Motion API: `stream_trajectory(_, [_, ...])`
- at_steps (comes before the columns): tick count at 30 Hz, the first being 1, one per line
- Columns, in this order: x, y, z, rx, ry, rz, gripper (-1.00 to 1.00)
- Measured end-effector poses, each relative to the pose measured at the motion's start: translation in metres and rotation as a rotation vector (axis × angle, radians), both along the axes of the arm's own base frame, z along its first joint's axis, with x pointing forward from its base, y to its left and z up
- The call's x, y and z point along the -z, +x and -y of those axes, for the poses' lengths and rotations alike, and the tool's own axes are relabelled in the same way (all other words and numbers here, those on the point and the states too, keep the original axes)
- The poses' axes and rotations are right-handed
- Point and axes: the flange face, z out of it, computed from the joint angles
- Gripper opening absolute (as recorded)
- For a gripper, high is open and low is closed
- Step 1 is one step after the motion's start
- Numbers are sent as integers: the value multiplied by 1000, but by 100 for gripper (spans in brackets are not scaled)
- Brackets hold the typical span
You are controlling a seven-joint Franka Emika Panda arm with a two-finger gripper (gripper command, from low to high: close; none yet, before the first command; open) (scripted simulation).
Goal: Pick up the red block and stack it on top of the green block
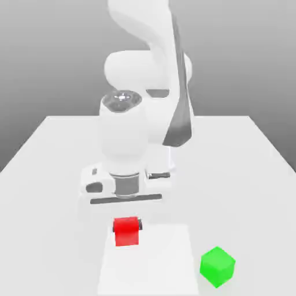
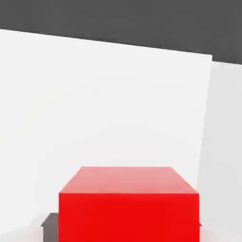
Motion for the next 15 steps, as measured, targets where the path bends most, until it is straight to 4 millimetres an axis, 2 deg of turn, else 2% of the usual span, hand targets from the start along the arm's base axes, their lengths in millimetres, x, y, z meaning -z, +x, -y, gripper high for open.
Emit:
stream_trajectory(3, [-14, 21, -70, -50, 0, 0, -100])
stream_trajectory(6, [-28, 30, -141, -87, 0, 0, -100])
stream_trajectory(8, [-15, 35, -151, -76, 0, 1, -100])
stream_trajectory(11, [21, 36, -153, -72, 0, 1, -100])
stream_trajectory(12, [29, 35, -153, -72, 0, 1, 100])
stream_trajectory(15, [29, 35, -153, -72, 0, 1, 100])
